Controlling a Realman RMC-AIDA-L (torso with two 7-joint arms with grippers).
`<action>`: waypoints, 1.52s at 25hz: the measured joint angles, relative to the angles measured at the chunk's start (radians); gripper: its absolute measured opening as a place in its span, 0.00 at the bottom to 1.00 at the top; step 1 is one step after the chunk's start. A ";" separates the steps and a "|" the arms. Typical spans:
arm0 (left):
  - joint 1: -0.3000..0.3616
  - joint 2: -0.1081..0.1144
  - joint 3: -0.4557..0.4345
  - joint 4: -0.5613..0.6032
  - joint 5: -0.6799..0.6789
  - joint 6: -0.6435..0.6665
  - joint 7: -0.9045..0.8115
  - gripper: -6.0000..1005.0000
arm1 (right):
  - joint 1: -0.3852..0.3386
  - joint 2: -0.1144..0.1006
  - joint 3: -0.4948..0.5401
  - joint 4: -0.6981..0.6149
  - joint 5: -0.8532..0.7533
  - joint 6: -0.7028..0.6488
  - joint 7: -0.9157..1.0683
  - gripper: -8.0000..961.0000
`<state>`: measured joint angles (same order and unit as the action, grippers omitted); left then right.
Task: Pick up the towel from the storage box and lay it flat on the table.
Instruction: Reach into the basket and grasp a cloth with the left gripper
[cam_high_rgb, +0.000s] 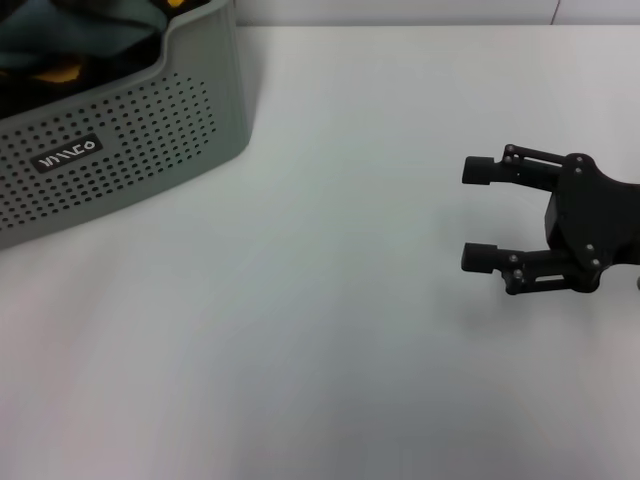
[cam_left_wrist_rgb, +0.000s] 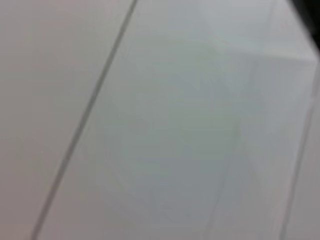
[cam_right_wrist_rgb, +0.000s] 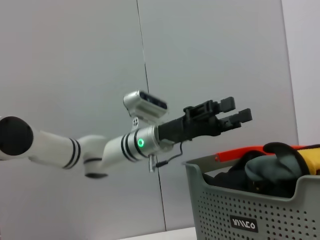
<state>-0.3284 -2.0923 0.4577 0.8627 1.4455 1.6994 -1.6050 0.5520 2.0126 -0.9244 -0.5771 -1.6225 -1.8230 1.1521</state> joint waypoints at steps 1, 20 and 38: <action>0.008 0.000 0.007 0.028 0.005 -0.018 -0.013 0.69 | 0.000 0.000 0.000 0.001 0.000 0.000 -0.003 0.92; 0.055 -0.006 0.282 0.426 0.352 -0.447 -0.069 0.66 | -0.006 0.002 -0.005 0.031 -0.001 0.001 -0.038 0.92; 0.139 -0.008 0.399 0.488 0.219 -0.468 0.100 0.65 | -0.008 0.002 -0.004 0.042 0.000 0.015 -0.050 0.92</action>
<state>-0.1890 -2.1001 0.8562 1.3503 1.6648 1.2316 -1.5052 0.5445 2.0141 -0.9281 -0.5353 -1.6223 -1.8082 1.1024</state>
